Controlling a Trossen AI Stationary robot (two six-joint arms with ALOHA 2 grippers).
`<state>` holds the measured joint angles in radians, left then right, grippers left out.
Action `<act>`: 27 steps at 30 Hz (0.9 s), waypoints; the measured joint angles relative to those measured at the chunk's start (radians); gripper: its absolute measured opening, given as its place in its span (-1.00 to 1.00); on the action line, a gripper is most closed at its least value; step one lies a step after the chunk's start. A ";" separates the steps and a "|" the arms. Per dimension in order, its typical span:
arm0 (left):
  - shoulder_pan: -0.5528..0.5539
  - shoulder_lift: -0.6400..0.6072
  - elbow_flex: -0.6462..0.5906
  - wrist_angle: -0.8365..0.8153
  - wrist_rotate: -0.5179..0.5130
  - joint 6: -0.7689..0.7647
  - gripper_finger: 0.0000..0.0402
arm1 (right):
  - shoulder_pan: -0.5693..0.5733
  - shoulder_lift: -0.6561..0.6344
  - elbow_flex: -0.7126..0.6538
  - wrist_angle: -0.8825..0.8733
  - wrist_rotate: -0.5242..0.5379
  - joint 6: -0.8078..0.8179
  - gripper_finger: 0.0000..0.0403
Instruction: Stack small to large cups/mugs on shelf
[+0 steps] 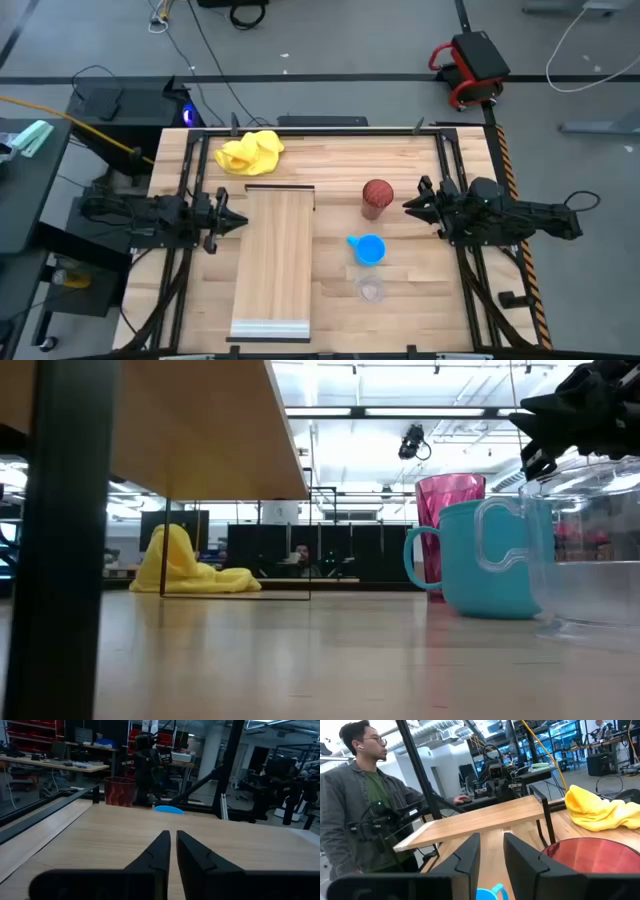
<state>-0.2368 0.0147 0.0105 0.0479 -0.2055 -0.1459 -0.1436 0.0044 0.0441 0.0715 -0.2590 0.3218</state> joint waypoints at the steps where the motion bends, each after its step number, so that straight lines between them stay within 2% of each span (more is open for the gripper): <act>1: 0.000 0.000 0.000 0.000 0.000 0.000 -0.81 | 0.000 0.000 0.000 0.000 0.000 0.000 -0.54; 8: 0.000 0.000 0.000 0.000 0.000 0.000 -0.85 | 0.000 0.000 0.000 0.000 0.000 0.000 -0.54; 18: 0.000 0.000 0.000 0.000 0.000 0.000 -0.80 | 0.000 0.000 0.000 0.000 0.000 0.000 -0.54; 27: 0.000 0.000 0.000 0.000 0.000 0.000 -0.86 | 0.000 0.000 0.000 0.000 0.000 0.000 -0.54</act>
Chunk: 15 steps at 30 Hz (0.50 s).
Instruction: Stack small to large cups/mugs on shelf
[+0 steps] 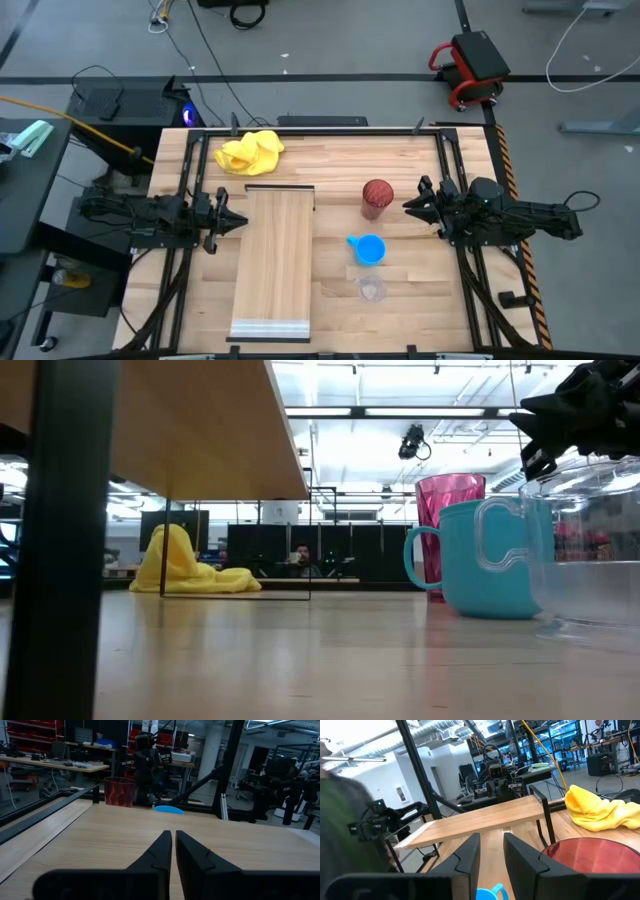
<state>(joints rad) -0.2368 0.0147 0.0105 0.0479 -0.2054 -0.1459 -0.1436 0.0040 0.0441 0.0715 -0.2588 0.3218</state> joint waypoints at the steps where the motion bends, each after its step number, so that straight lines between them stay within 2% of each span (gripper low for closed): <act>1: 0.000 0.000 0.000 0.000 0.000 0.000 -0.86 | 0.000 0.000 0.000 0.000 0.000 0.000 -0.54; 15: 0.000 0.000 0.000 0.000 0.000 0.000 -0.81 | 0.000 0.000 0.000 0.000 0.000 0.000 -0.54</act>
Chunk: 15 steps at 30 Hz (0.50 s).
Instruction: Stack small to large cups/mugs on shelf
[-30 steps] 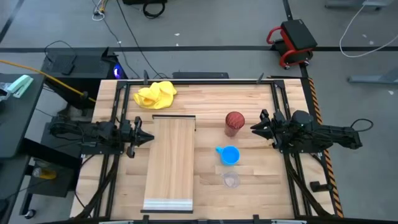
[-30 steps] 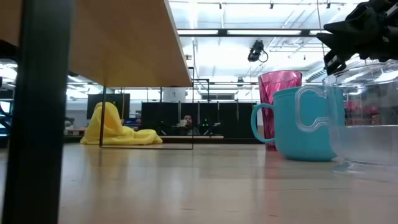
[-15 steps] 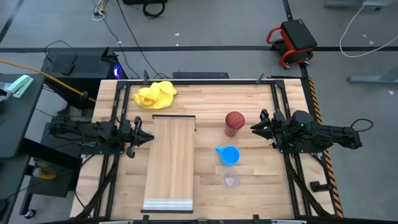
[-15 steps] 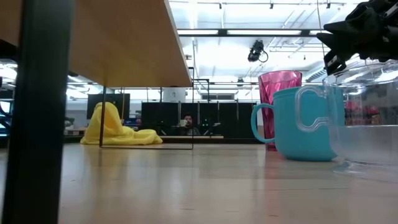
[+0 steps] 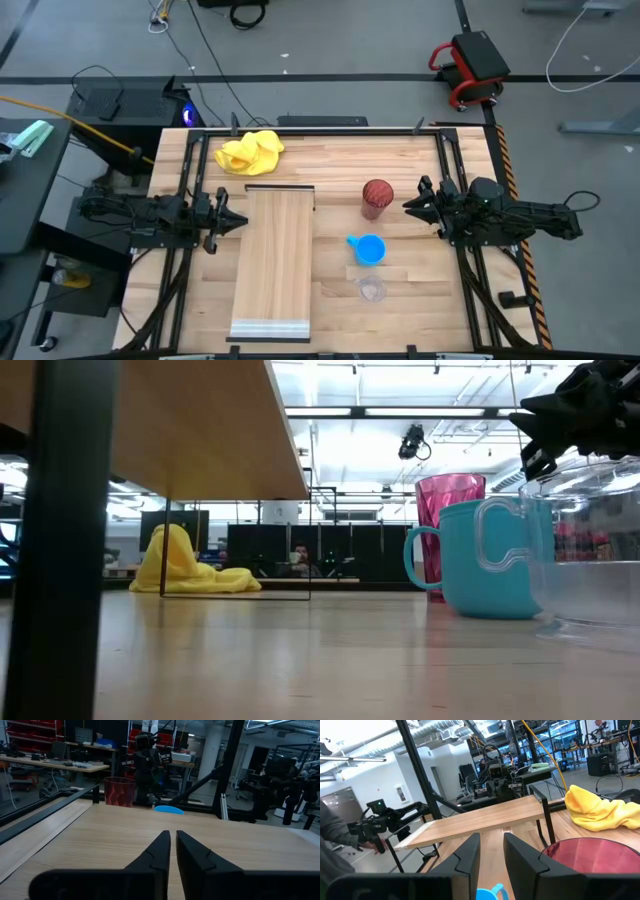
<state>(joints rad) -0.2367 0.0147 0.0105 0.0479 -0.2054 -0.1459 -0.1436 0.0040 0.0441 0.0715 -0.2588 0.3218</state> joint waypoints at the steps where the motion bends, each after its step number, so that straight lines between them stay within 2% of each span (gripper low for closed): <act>1: 0.000 0.000 0.000 0.000 0.000 0.000 -0.82 | 0.000 0.000 0.000 0.000 0.000 0.000 -0.54; 8: 0.000 0.000 0.000 0.000 0.000 0.001 -0.86 | 0.000 0.000 0.000 0.000 0.000 0.000 -0.54; 15: 0.000 0.000 0.000 0.009 0.000 0.000 -0.81 | 0.000 0.000 0.000 0.000 0.000 0.000 -0.54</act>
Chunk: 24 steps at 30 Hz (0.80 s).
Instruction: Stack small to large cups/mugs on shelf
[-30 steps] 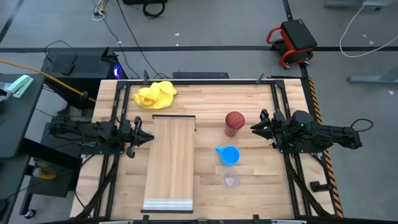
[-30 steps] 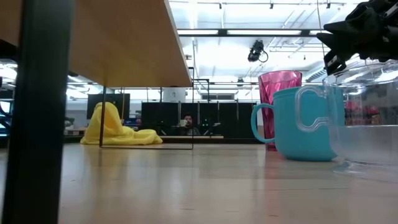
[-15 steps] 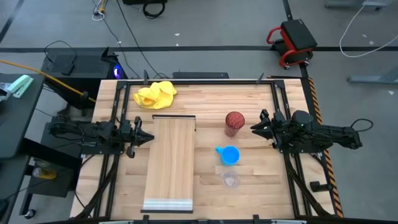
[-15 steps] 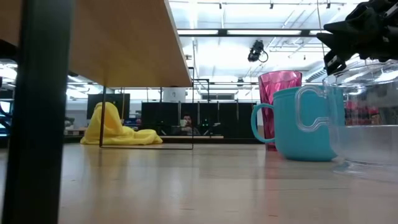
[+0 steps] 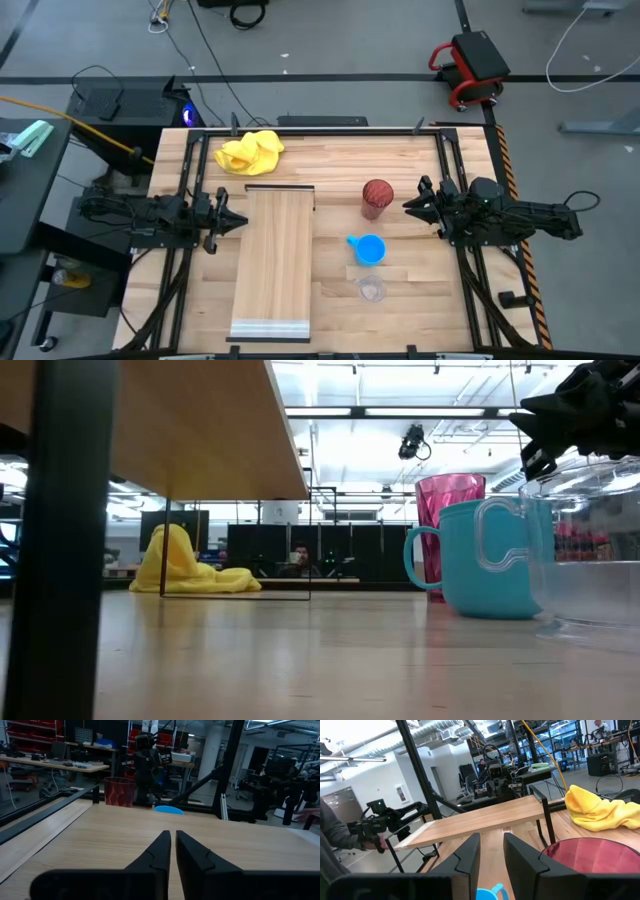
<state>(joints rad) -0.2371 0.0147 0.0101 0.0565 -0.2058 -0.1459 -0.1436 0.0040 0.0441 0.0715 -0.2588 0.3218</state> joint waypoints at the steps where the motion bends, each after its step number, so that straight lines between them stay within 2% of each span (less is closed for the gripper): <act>1: 0.000 0.000 -0.001 0.007 -0.001 -0.001 -0.81 | 0.000 0.000 0.000 0.000 0.000 0.000 -0.54; 5: 0.000 0.000 -0.001 0.113 -0.001 -0.010 -0.80 | 0.000 0.000 0.000 0.000 0.000 0.000 -0.54; 7: 0.000 0.000 -0.001 0.178 -0.001 -0.064 -0.81 | 0.000 0.000 0.000 0.000 0.000 -0.007 -0.54; 10: 0.000 0.000 -0.001 0.295 -0.001 -0.134 -0.83 | 0.000 0.000 0.000 0.000 0.000 -0.033 -0.54; 16: 0.000 0.000 -0.001 0.573 -0.001 -0.157 -0.86 | 0.000 0.000 0.000 0.013 0.000 -0.042 -0.54; 19: 0.000 0.000 -0.001 0.704 -0.001 -0.157 -0.85 | 0.000 0.000 0.000 0.074 0.000 0.017 -0.54; 24: 0.000 0.000 -0.001 0.867 -0.008 -0.156 -0.82 | 0.000 0.000 0.000 0.212 0.005 0.215 -0.54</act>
<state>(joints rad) -0.2371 0.0147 0.0093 0.9232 -0.2137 -0.3023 -0.1436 0.0040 0.0441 0.2832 -0.2542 0.5372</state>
